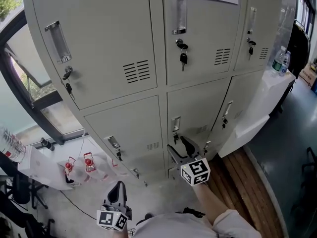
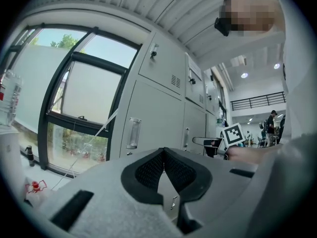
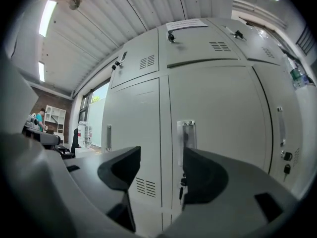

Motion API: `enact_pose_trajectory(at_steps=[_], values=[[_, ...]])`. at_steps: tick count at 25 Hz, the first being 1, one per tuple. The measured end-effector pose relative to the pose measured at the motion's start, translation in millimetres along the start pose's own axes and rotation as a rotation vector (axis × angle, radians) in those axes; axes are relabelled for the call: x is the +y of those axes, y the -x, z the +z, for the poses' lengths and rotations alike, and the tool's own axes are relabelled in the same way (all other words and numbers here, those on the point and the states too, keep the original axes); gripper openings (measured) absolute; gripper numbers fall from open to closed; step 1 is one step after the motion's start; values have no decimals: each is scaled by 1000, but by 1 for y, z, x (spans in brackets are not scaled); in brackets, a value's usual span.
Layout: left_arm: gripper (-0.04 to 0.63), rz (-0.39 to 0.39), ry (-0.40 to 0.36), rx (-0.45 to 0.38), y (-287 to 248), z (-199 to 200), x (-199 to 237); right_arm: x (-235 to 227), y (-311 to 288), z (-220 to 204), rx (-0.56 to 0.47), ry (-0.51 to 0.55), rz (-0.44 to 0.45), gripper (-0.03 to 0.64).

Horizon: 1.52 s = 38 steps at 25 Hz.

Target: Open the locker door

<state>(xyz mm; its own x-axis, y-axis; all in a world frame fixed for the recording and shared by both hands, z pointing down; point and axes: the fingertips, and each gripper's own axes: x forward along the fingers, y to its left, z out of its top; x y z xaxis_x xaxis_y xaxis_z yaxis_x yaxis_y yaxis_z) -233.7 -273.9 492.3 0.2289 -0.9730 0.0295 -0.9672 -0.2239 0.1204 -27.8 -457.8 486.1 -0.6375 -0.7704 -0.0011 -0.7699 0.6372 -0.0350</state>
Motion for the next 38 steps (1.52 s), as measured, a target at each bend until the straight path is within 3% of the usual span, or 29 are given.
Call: enact_pose_trajectory(at_steps=[11,19,38], values=[[5,97,14,5,12,-4,22,-20,-68,9,2,74,19,239],[5,122,21,21,14,-11,28,-18,-75,12,-14,44,12,239],[5,1,59,29,7,-22,-3,-8,-6,10,6,48,-22,239]])
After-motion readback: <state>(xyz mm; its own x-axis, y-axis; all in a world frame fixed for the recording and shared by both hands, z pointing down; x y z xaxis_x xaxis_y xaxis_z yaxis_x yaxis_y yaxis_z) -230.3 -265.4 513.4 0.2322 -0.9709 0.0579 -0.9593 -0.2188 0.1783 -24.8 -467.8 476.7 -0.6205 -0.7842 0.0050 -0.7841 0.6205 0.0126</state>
